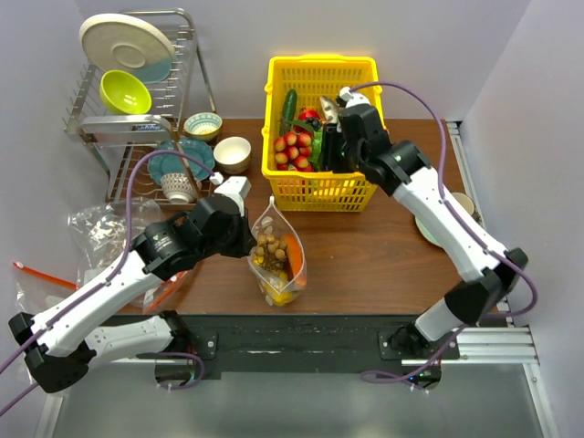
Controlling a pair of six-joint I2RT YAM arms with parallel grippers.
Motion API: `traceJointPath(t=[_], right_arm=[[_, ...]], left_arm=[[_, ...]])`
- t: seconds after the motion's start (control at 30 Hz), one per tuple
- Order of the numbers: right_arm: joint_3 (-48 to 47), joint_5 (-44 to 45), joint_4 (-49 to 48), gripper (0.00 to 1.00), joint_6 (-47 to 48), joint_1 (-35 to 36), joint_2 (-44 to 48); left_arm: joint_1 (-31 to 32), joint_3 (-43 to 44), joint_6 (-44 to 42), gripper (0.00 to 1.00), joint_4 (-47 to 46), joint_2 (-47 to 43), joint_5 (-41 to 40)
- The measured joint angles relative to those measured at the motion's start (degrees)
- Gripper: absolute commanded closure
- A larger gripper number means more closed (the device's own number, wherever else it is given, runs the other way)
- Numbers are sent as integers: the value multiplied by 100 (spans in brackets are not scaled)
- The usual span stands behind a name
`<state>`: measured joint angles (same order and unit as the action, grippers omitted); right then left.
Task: Place the food in the zip-top bag and seal the zipper
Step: Pick up the fake fruit from the bin.
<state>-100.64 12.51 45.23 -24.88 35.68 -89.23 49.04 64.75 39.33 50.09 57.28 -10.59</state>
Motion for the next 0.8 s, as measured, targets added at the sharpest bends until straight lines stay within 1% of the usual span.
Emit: traceJointPath(t=[0.07,0.1,0.2,0.3,0.53,0.67,0.8], right_arm=[[-205,-195,42,44,39,-195,-328],[-361,-321,39,34,61,-284,-529],[-800,-614,52,15,140,-455,-1121],[-1224,-846,133,12,208,-470,-1674],[-1700,-1209,275,12,254,-457,-2459],[-2365,-1405,592,9,365,-457,-3036],[-2516,-1668,789,8,457,-457,-3375]], left_arm=[[0,-9,0,100,-22,0,15],[0,-24,-2,100,-39,-2,20],[0,-52,-2,100,-59,-2,31],[0,-52,-2,100,-61,-9,26],[0,-52,0,100,-50,-131,-17],[0,-52,2,100,35,-245,-37],[0,-52,2,100,66,-273,-35]])
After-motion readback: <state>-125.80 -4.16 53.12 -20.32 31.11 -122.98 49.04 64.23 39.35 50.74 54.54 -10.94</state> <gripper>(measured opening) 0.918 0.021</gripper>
